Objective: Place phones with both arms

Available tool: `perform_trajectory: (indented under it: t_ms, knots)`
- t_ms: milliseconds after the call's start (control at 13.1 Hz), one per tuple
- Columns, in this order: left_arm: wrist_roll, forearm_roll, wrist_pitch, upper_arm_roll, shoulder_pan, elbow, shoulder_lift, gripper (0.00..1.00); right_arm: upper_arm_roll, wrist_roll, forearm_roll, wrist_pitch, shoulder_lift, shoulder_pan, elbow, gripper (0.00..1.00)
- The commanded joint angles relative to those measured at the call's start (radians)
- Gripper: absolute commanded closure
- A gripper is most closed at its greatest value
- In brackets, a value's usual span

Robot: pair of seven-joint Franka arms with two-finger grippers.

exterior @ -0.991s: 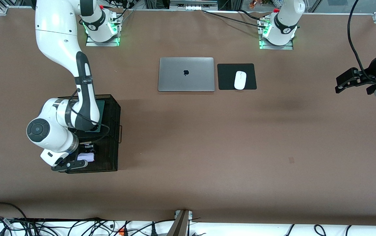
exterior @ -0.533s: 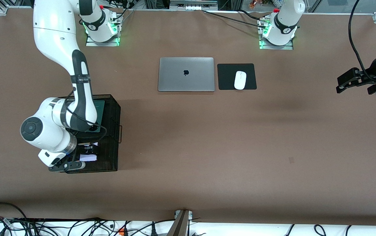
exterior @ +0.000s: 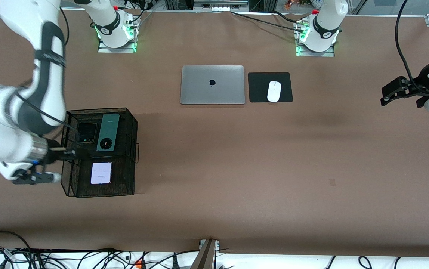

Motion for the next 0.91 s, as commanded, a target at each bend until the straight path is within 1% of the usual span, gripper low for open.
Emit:
perform_trajectory:
  t_ms: [0,152,381,533,610,686,838]
  knots:
    - [0.006,0.007,-0.016,-0.005,-0.002,0.005,-0.012,0.0,-0.048,0.044,0.009,-0.155,-0.021,0.001,0.091,0.01]
    - [0.006,0.007,-0.016,-0.005,-0.003,0.005,-0.012,0.0,-0.05,0.085,-0.001,-0.195,-0.062,0.006,0.111,0.01]
    - [0.004,0.007,-0.016,-0.006,-0.003,0.005,-0.012,0.0,-0.047,0.139,-0.014,-0.203,-0.075,0.03,0.111,0.01]
    - [0.006,0.007,-0.016,-0.005,-0.003,0.005,-0.012,0.0,-0.039,0.17,-0.021,-0.204,-0.079,0.017,0.112,0.01]
    - [0.004,0.007,-0.018,-0.005,-0.003,0.005,-0.012,0.0,-0.001,0.17,-0.047,-0.206,-0.079,-0.015,0.114,0.01]
    - [0.004,0.005,-0.018,-0.005,-0.003,0.005,-0.012,0.0,0.093,0.171,-0.11,-0.206,-0.093,-0.082,0.134,0.01]
    - [0.004,0.005,-0.018,-0.005,-0.003,0.005,-0.012,0.0,0.389,0.178,-0.278,-0.197,-0.143,-0.272,0.145,0.01]
